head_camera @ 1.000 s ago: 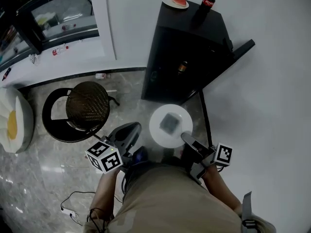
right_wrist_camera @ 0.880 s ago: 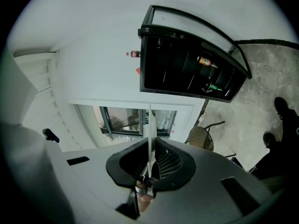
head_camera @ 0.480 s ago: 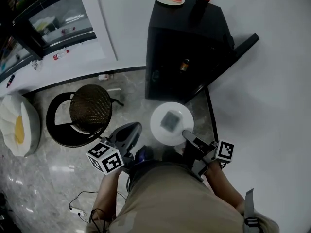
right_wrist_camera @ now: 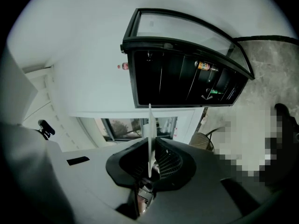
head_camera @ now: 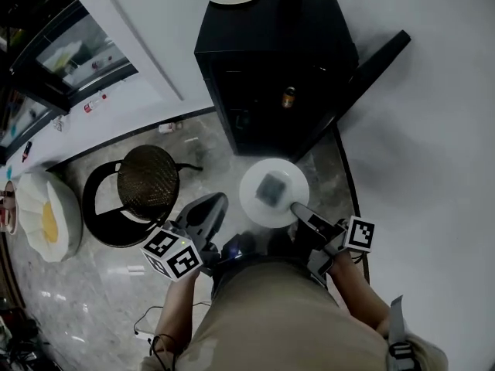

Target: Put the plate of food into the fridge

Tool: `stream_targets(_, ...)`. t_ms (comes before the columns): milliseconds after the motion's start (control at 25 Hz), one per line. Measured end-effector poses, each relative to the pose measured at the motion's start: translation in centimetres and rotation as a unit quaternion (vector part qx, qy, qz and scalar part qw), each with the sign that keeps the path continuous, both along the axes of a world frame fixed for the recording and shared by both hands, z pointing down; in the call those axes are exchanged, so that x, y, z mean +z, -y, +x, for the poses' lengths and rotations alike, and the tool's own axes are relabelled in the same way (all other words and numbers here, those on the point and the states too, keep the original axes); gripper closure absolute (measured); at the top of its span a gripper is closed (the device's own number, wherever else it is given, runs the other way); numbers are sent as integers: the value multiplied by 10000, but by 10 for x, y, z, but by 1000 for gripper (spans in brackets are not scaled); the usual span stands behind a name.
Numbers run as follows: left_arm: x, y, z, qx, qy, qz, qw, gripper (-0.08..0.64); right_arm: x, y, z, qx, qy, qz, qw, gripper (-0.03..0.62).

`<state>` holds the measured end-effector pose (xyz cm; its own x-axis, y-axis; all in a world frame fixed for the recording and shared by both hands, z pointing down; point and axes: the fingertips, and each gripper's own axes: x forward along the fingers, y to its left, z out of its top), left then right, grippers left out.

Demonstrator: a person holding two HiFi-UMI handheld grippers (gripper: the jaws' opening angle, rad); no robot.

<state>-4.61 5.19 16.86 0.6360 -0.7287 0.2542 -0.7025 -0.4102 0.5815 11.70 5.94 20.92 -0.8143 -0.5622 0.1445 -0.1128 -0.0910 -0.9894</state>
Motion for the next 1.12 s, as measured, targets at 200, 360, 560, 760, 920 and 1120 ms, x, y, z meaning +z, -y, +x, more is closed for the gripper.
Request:
stream_targets(200, -2, 21, 26, 141, 171, -64, 9997, 548, 0, 21, 19, 49, 158, 7, 9999, 563)
stream_targets(360, -1, 40, 42, 166, 233, -64, 9996, 548, 5, 37, 30, 19, 173, 2, 9998, 562)
stream_targets(560, -4, 51, 50, 91, 246, -57, 9996, 548, 6, 48, 37, -103, 83, 11, 9999, 562)
stream_targets(760, -2, 64, 62, -42, 326, -106, 9994, 548, 11, 62, 49, -222, 175, -53, 9996, 562)
stream_targets(920, -3, 70, 69, -163, 343, -86, 9992, 548, 16, 72, 54, -413, 203, -44, 9989, 562)
stream_targets(1120, -5, 72, 72, -346, 480, -124, 9982, 548, 23, 81, 61, -558, 225, -90, 9981, 563)
